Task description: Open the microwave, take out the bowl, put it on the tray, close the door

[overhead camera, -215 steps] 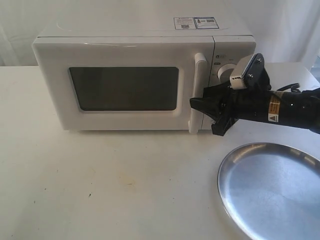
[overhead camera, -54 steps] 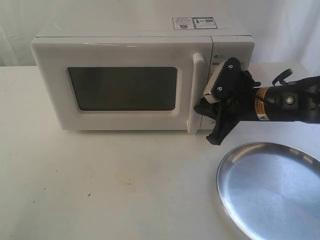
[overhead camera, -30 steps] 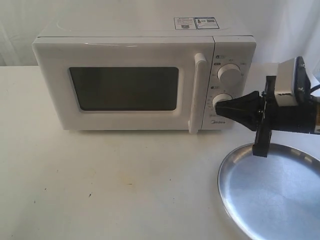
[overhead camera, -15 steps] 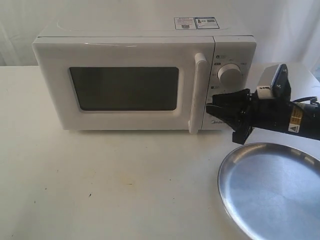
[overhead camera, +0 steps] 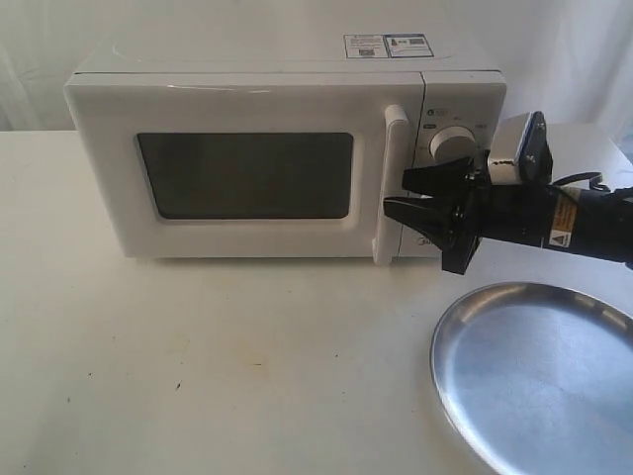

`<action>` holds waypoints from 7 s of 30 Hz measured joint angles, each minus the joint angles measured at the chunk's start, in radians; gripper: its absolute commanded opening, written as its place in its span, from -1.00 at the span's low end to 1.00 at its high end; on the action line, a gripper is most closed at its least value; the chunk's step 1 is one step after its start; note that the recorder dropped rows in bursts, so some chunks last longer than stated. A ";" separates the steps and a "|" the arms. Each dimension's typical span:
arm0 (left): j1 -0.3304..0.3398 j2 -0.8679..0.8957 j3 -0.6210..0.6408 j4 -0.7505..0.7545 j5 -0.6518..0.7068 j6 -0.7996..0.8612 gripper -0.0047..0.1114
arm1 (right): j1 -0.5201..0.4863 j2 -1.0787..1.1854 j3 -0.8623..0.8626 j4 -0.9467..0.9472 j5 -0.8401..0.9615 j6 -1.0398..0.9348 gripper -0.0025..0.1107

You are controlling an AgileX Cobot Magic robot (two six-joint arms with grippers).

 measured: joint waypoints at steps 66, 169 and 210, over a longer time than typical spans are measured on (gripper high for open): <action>0.000 0.000 0.000 0.000 -0.002 0.000 -0.92 | 0.256 -0.170 -0.066 -0.343 0.024 0.173 -0.96; 0.000 0.000 0.000 0.000 -0.002 0.000 -0.92 | 0.224 -0.076 0.212 0.607 0.210 -0.350 -0.96; 0.000 0.000 0.000 0.000 -0.004 0.000 -0.92 | 0.179 -0.157 0.214 -0.129 0.070 -0.120 -0.96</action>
